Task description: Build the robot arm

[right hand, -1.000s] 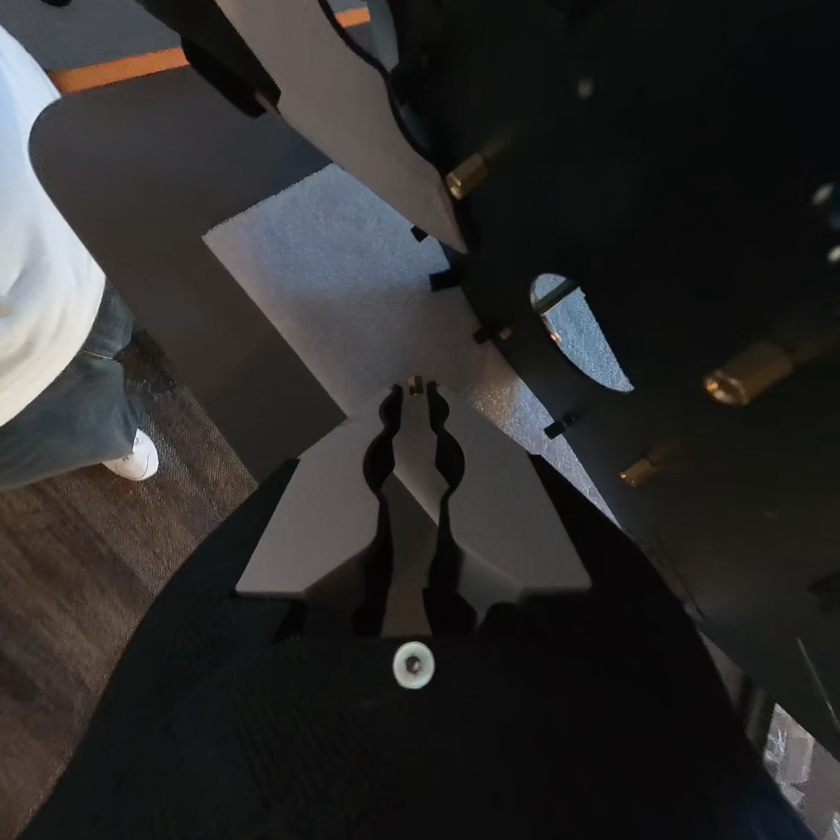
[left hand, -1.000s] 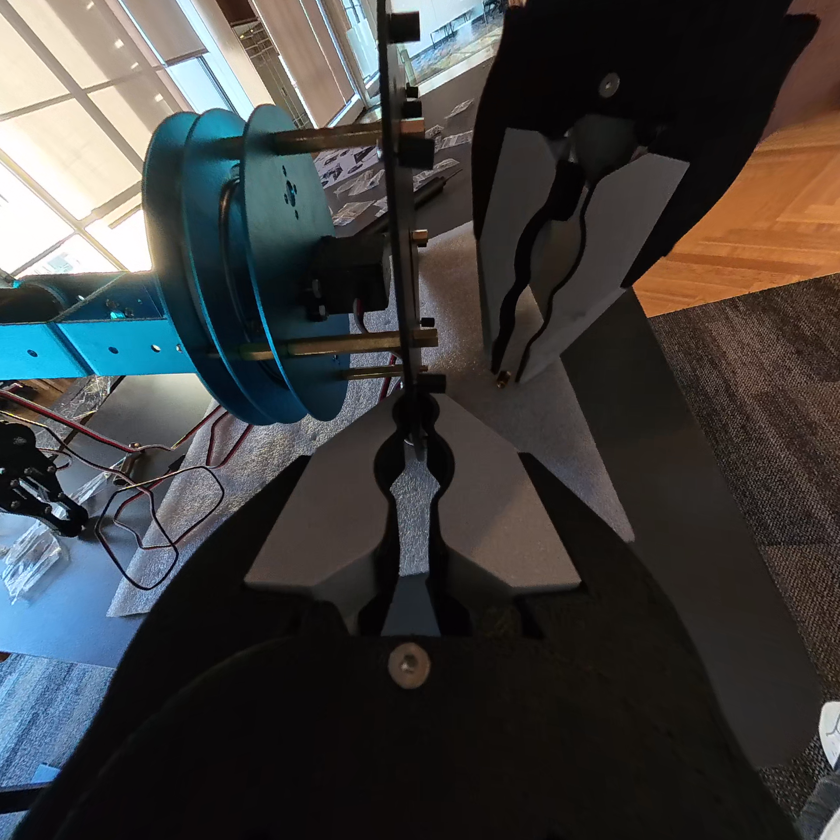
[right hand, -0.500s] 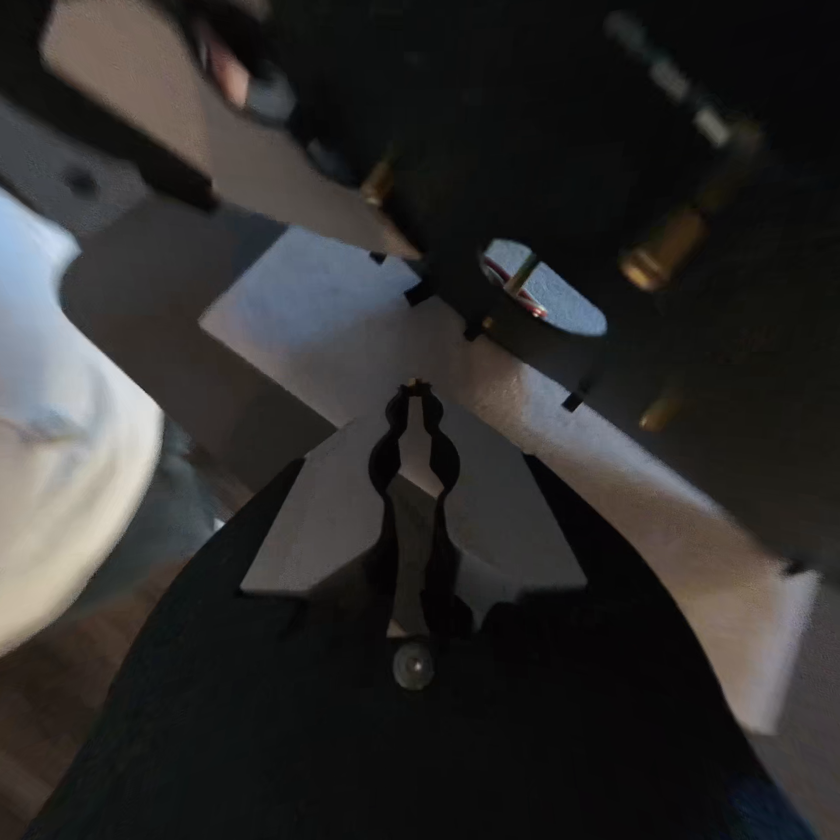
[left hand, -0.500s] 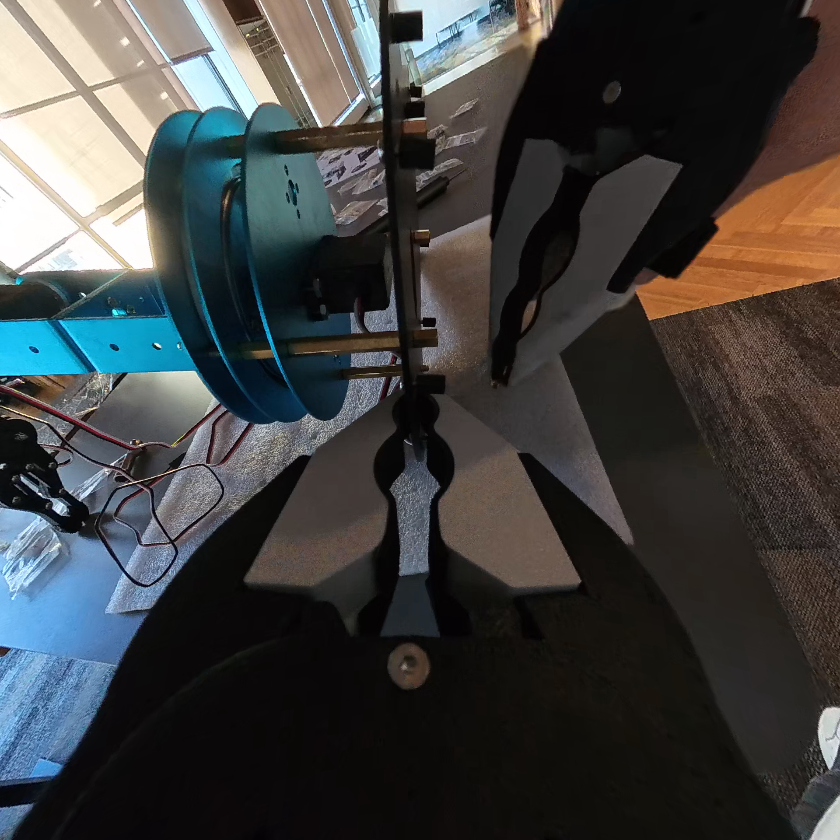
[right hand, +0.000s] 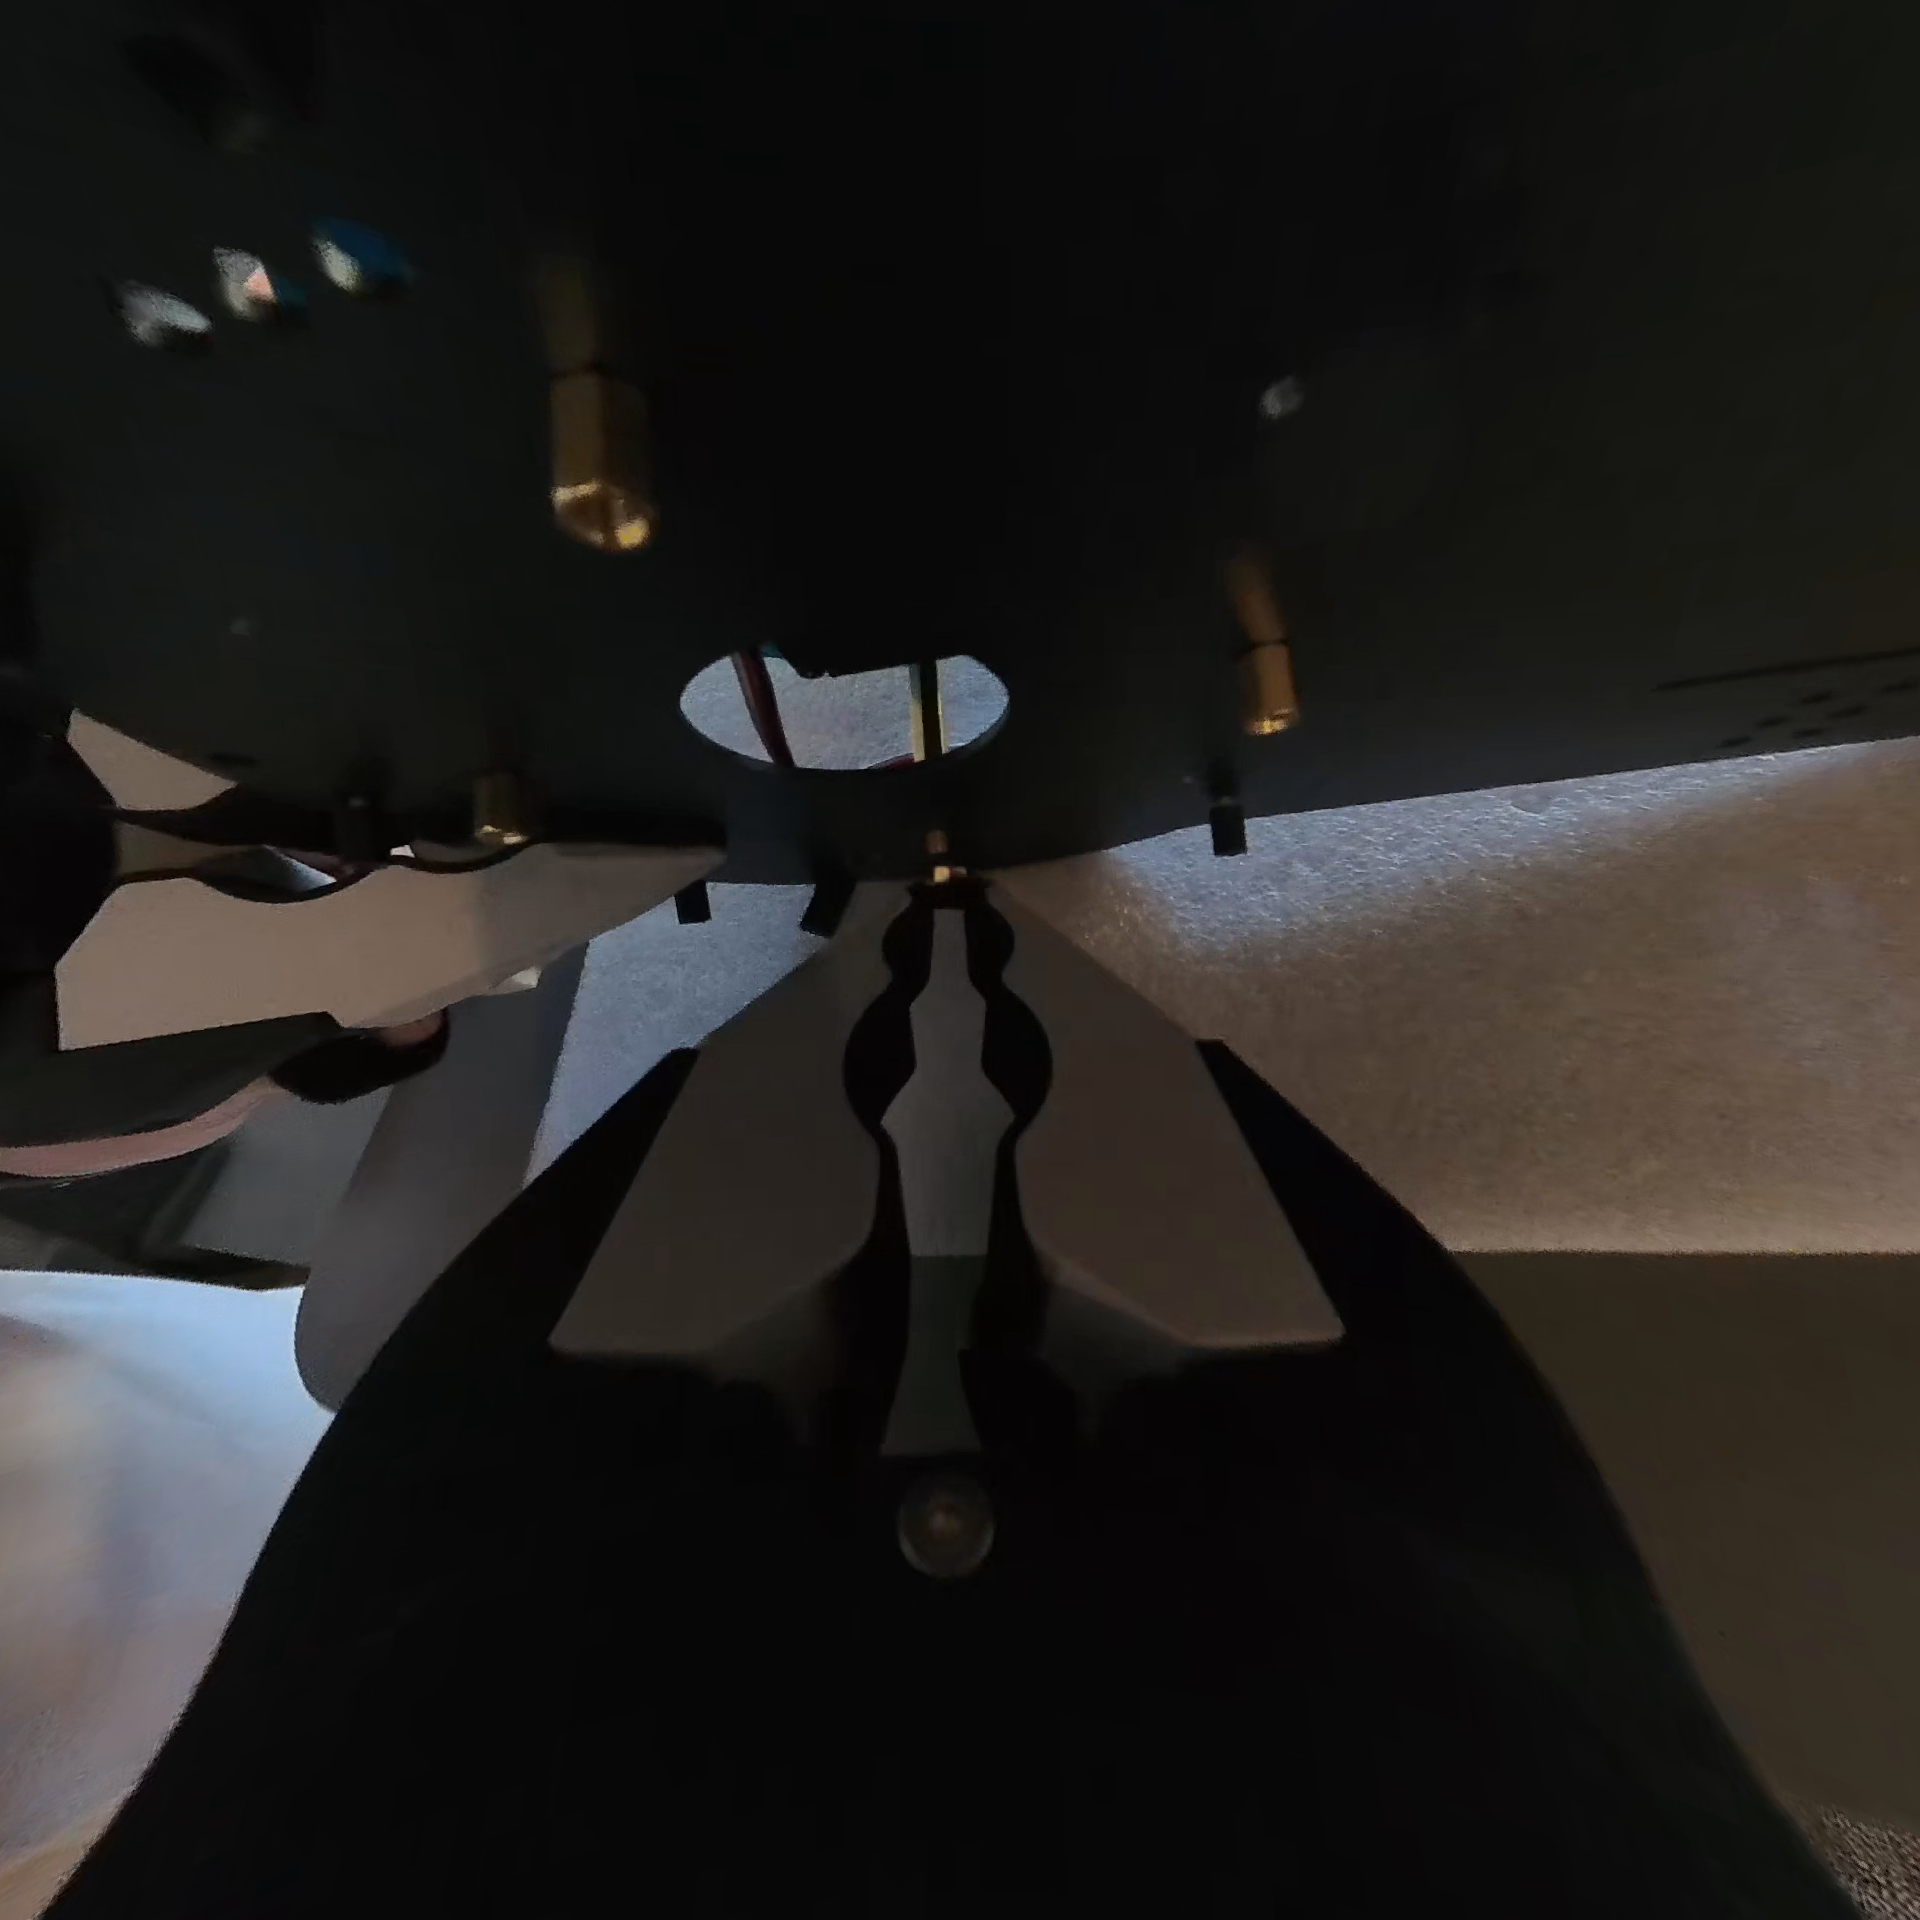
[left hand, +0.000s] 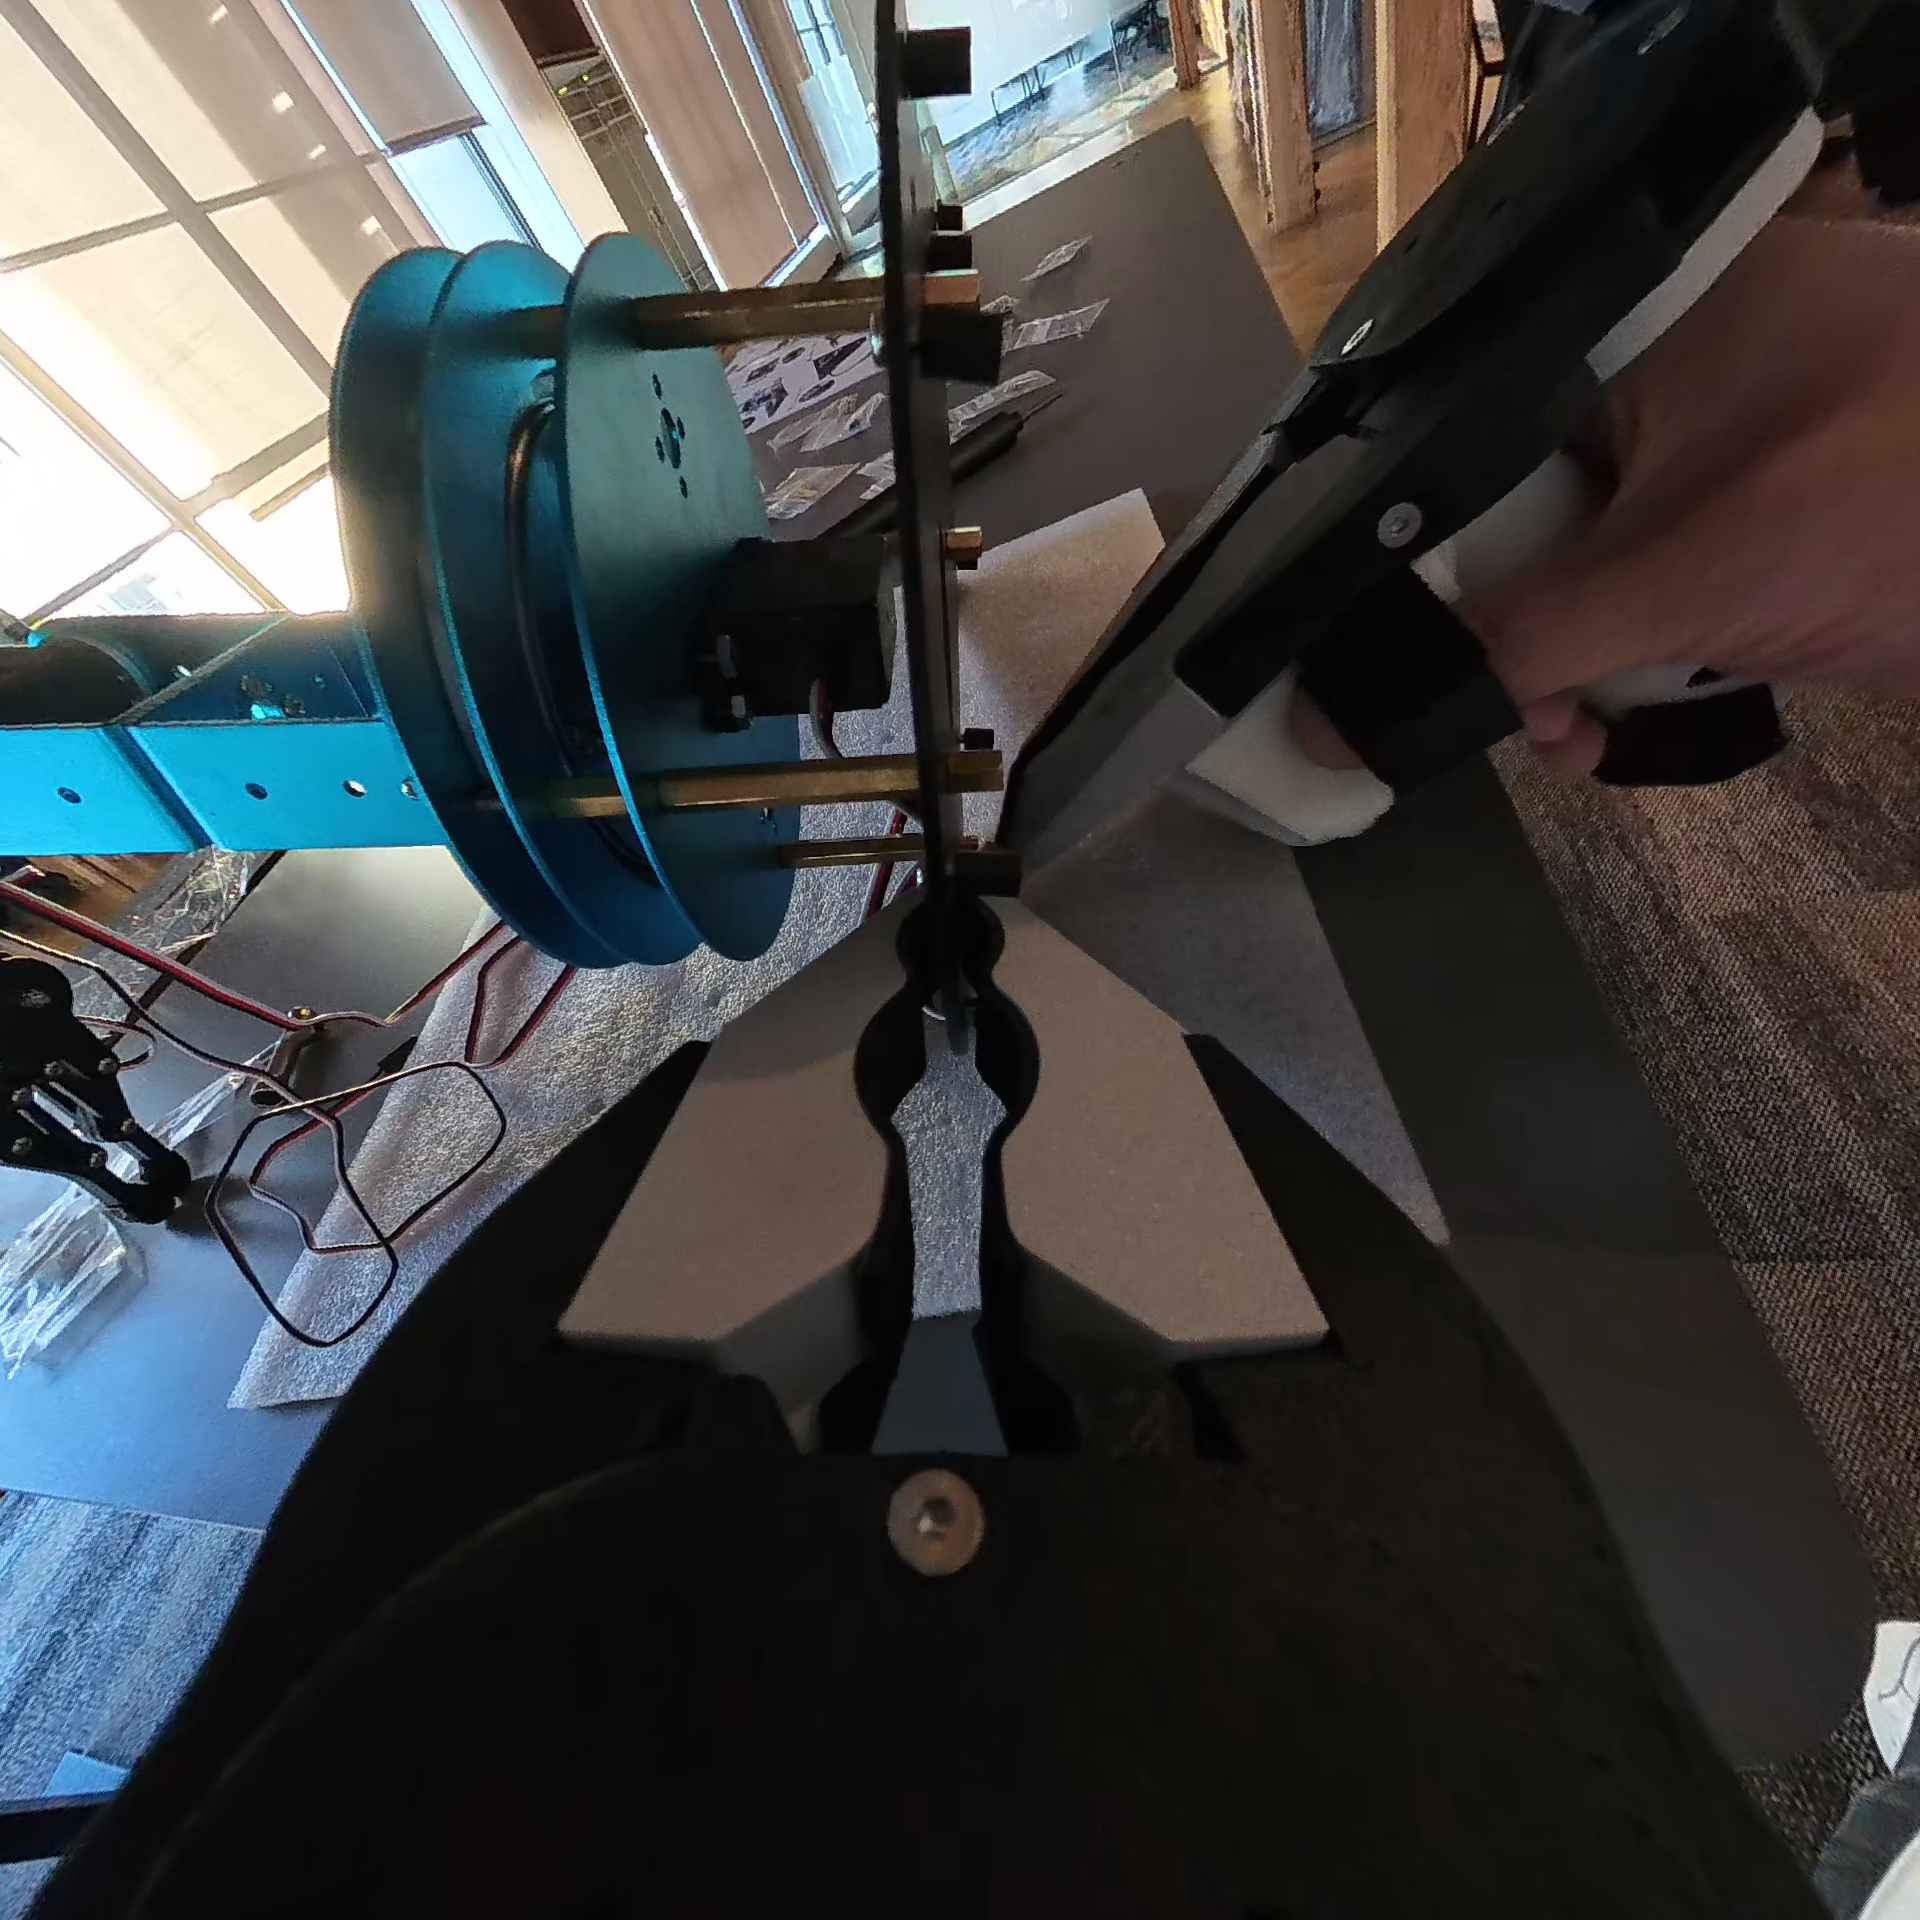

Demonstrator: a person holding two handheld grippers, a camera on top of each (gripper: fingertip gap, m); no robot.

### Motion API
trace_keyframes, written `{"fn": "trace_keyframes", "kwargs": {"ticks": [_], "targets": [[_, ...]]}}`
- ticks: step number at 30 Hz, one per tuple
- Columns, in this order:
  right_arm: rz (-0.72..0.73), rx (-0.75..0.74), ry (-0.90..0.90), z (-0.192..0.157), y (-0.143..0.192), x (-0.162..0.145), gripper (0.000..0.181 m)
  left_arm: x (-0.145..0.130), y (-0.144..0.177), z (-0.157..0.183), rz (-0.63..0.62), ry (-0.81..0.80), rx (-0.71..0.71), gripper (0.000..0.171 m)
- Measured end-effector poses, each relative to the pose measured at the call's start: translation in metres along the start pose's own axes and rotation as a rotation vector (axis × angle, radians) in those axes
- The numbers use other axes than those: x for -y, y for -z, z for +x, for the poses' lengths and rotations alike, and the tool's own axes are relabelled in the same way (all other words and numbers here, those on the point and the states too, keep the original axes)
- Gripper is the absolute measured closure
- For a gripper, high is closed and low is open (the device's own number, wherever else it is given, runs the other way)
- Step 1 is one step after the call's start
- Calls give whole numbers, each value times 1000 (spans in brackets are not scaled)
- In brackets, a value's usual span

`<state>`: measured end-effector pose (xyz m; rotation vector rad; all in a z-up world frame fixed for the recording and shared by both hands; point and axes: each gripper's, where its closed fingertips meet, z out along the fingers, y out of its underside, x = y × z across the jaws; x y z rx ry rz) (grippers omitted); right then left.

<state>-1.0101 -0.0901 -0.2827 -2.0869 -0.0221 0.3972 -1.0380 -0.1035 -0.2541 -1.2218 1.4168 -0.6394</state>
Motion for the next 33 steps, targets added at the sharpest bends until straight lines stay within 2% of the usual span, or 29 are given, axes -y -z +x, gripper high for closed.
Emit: {"fn": "trace_keyframes", "kwargs": {"ticks": [13, 21, 33], "targets": [[15, 1, 65, -1, 2, 4, 177, 0, 0, 0, -2, 3, -1, 171], [14, -47, 171, -2, 6, 10, 177, 0, 0, 0, -1, 3, -1, 171], [54, -7, 104, -1, 5, 7, 177, 0, 0, 0, 4, 5, -3, 171]]}}
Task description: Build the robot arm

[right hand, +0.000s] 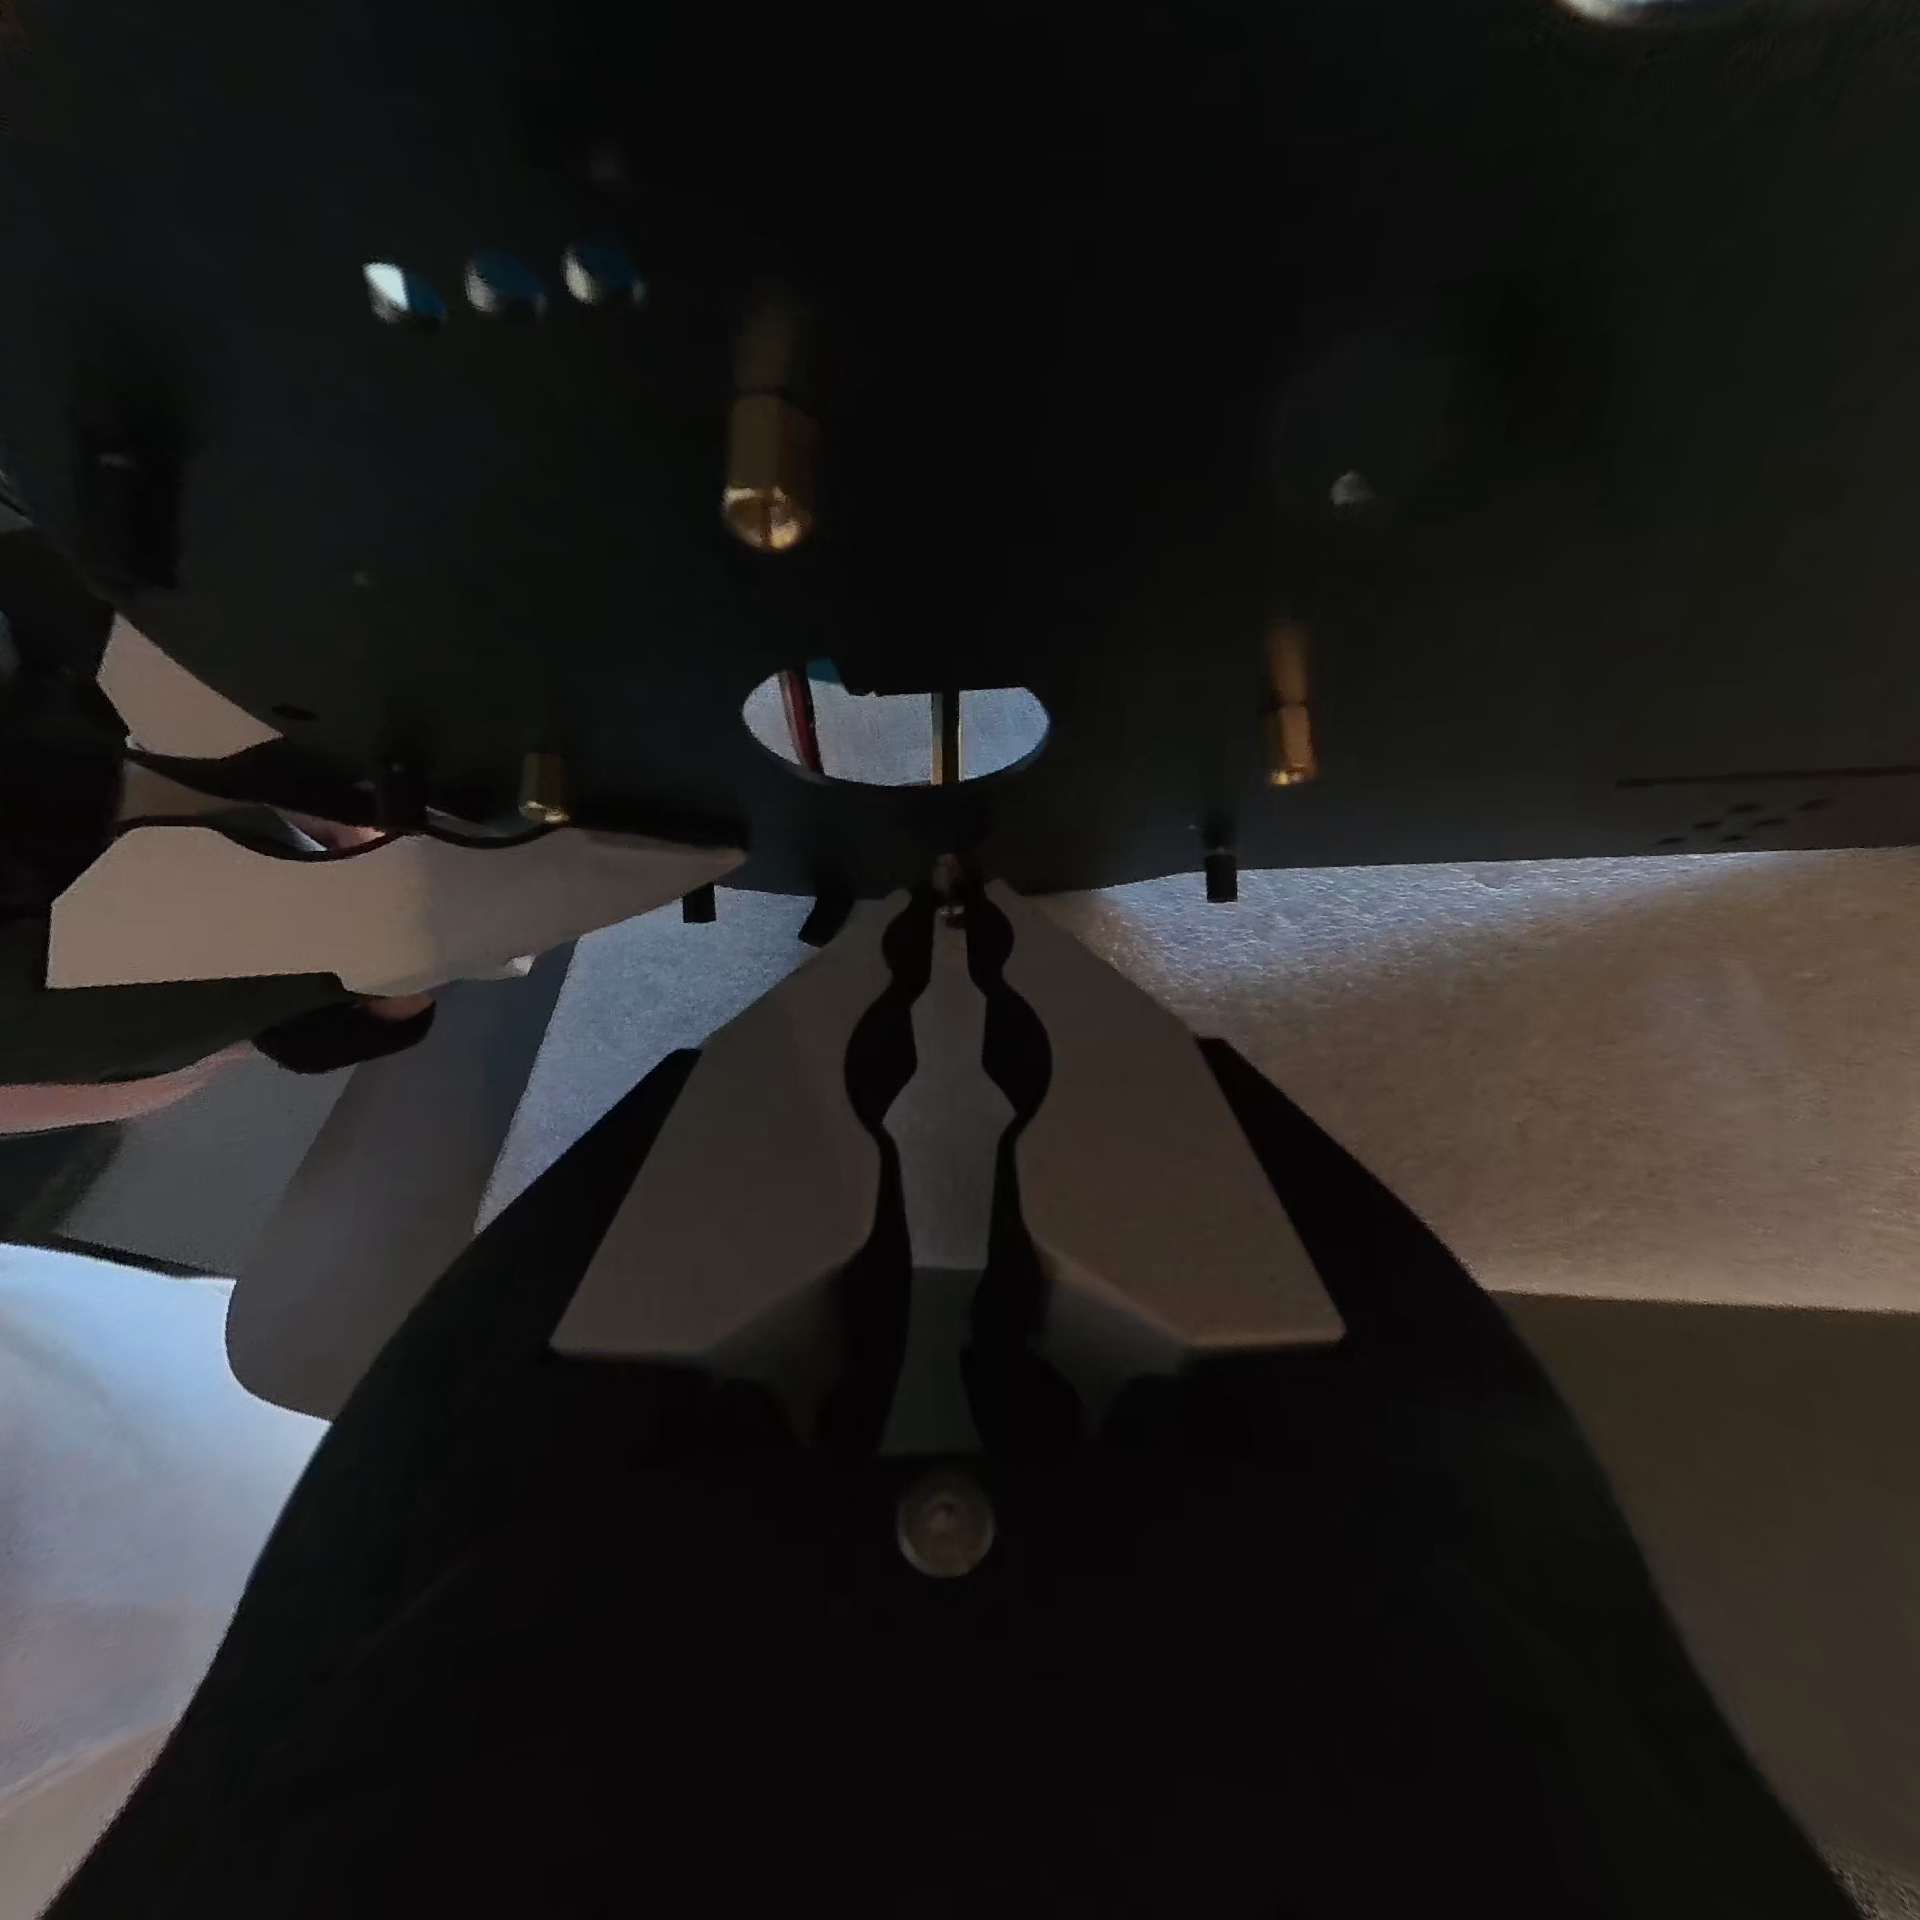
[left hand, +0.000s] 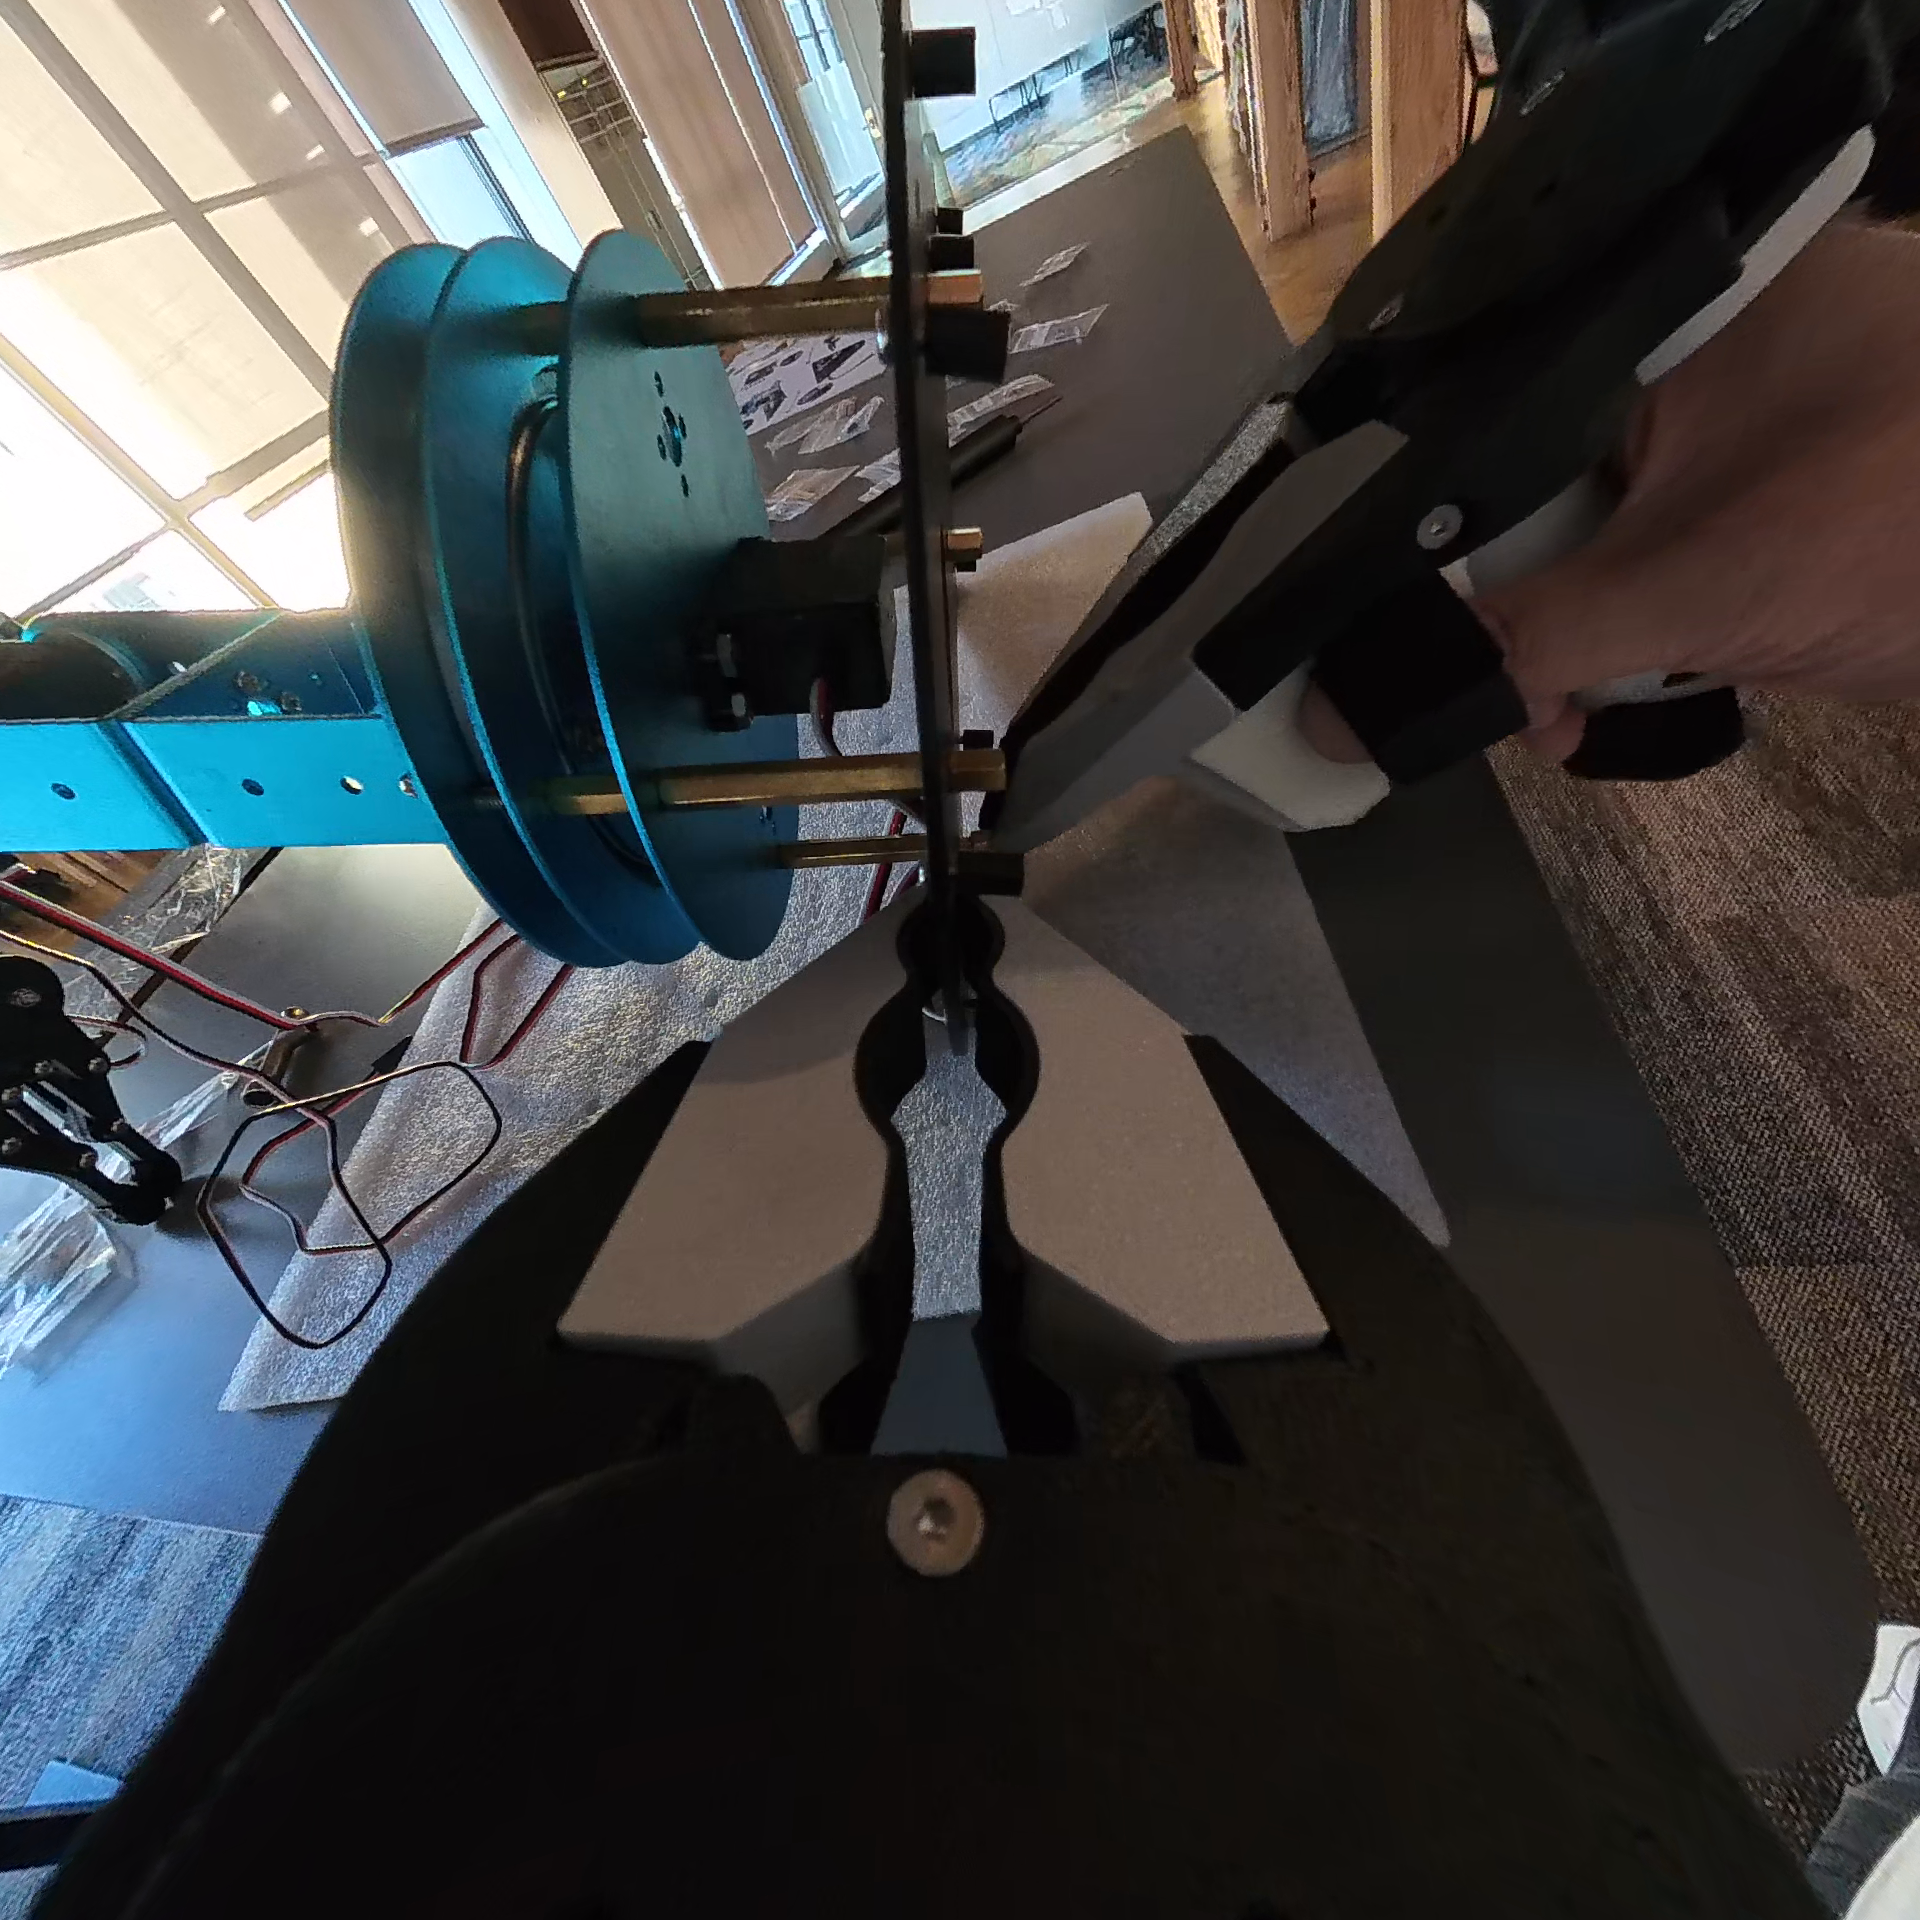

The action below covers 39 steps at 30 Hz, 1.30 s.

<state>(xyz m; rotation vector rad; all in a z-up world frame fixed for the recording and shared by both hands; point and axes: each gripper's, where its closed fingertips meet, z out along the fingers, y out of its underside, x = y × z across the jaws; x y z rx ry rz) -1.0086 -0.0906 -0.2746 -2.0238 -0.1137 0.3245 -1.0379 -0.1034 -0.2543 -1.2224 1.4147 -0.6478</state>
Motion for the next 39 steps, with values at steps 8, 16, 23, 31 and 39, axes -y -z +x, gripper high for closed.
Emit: {"fn": "trace_keyframes", "kwargs": {"ticks": [8, 16, 23, 31, 39], "targets": [[58, -5, -27, 0, 0, 0, 177, 0, 0, 0, 1, 2, -2, 171], [56, -28, -16, 0, 0, 0, 177, 0, 0, 0, 3, 5, -3, 171], [85, -15, -76, 0, 1, -1, 177, 0, 0, 0, 5, 9, -5, 171], [65, -14, -60, 0, 0, -1, 176, 0, 0, 0, 7, 11, -5, 171], [-108, -73, 72, -1, -8, -13, 177, 0, 0, 0, 5, 15, -4, 171]]}}
